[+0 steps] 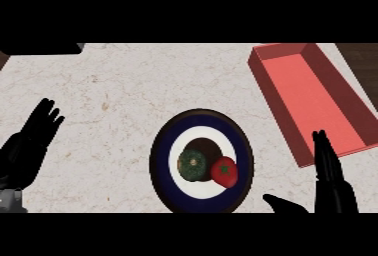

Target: Pick the tomato from the plate and place it in the cardboard box

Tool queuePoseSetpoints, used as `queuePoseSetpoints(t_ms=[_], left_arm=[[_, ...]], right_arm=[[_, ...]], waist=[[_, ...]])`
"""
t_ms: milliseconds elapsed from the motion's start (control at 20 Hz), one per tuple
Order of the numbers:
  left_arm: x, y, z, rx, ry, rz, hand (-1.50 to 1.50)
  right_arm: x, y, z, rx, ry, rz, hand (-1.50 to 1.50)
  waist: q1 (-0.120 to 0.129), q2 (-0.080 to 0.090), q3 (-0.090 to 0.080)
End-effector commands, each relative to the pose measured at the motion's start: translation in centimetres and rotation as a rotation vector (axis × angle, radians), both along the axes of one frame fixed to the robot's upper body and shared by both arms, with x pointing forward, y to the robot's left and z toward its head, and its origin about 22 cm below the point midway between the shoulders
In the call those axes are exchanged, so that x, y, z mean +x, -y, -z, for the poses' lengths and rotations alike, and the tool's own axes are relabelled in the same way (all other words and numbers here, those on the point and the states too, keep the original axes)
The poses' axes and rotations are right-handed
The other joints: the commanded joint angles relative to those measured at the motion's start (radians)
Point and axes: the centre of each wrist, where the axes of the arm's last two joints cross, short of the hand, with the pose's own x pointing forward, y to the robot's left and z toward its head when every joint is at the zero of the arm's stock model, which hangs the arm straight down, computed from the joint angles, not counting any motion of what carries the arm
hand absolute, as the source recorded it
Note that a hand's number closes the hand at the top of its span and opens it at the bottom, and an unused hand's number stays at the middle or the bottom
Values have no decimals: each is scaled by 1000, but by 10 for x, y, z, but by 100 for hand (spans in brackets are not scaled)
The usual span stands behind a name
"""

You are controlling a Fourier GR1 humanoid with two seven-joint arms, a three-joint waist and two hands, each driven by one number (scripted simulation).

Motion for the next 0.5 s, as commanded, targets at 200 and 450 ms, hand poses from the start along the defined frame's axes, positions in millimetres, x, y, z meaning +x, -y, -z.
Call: queuePoseSetpoints(t_ms=[200, 450], left_arm=[[3, 15, 1, -19, 8, 51, 0], [5, 14, -7, -10, 0, 72, 0]], right_arm=[[-5, -46, -25, -145, -388, 115, -150], [0, -94, -55, -130, -553, 181, -150]], waist=[[53, 13, 2], [66, 10, 9]])
